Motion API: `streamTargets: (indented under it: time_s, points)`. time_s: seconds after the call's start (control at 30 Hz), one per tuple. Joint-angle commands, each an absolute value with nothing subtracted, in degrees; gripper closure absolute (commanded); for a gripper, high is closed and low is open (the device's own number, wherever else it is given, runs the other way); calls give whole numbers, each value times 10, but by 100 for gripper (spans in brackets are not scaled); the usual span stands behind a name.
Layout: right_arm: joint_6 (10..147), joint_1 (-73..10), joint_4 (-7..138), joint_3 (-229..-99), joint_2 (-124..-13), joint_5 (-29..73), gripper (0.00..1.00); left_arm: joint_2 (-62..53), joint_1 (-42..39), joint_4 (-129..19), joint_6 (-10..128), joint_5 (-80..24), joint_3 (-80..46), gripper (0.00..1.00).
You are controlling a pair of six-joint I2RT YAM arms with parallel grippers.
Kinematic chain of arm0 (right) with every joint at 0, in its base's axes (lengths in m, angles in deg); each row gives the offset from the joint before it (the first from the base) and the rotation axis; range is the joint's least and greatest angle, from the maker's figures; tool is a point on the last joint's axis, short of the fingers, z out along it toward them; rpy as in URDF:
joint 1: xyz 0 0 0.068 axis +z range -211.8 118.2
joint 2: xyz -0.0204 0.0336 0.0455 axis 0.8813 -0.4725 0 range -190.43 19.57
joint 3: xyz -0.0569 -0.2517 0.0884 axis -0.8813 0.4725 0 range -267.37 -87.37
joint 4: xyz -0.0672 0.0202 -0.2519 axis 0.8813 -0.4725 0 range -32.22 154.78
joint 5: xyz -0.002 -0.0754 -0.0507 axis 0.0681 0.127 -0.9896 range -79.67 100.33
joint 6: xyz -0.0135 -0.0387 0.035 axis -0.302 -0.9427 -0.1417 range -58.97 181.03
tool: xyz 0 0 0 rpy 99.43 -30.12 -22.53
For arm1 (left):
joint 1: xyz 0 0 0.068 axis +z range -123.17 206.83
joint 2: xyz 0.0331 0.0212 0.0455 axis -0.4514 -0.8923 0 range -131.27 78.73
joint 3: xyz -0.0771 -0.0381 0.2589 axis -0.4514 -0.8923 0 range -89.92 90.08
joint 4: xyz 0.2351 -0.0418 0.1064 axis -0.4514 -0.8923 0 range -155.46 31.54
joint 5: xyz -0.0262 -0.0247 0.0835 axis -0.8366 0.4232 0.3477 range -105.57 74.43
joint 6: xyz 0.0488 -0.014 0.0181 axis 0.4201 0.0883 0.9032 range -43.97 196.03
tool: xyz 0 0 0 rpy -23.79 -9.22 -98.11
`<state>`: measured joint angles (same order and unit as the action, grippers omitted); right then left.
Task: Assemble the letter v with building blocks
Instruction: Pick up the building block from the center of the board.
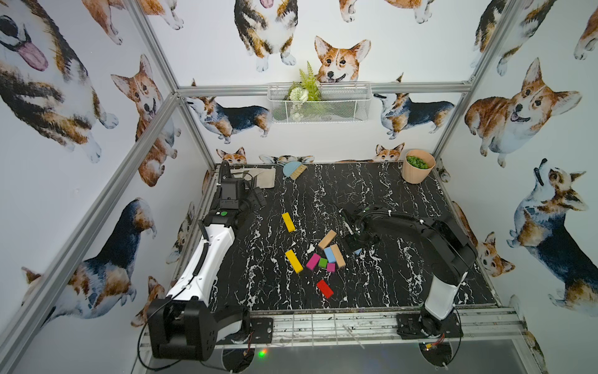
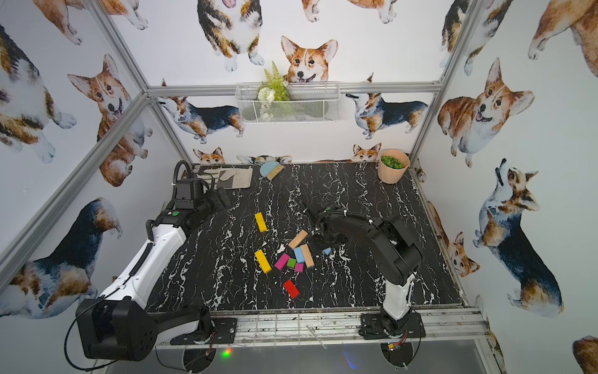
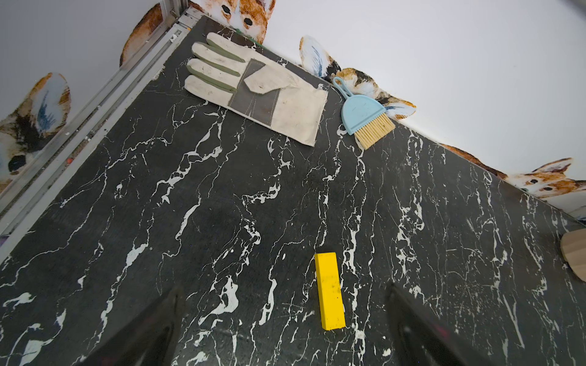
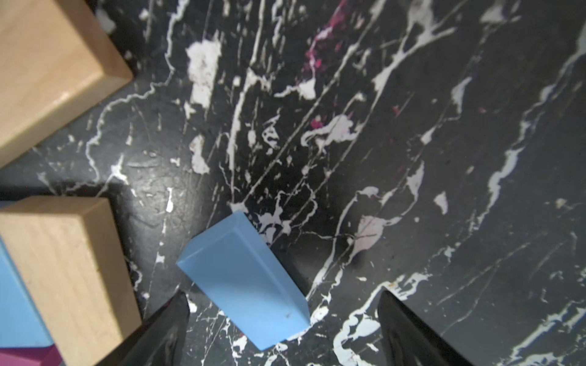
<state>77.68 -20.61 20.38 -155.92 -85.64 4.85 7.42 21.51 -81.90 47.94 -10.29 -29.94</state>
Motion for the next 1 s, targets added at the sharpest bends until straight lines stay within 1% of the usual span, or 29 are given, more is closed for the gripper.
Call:
streamTargets:
  time_s: [0.0,0.47,0.53,0.7,0.83,0.87,0.9,0.97]
  points:
    - [777,-215,214,-1569,-864,51,8,71,216,-803,481,-102,-298,0]
    - [775,-237,230,-1578,-886,52,14,71,216,-803,480,-105,-299,0]
    - [776,-237,232,-1579,-886,53,16,72,216,-801,479,-105,-300,0]
    - [776,-238,238,-1577,-890,58,29,72,215,-801,480,-106,-301,0]
    - [776,-239,239,-1578,-894,65,36,74,216,-803,480,-104,-300,0]
    - [776,-239,239,-1577,-894,67,36,74,215,-803,480,-105,-299,0]
    - [776,-238,240,-1576,-893,67,40,74,215,-803,481,-105,-299,0]
    - [777,-239,240,-1572,-891,69,44,74,216,-803,481,-104,-299,0]
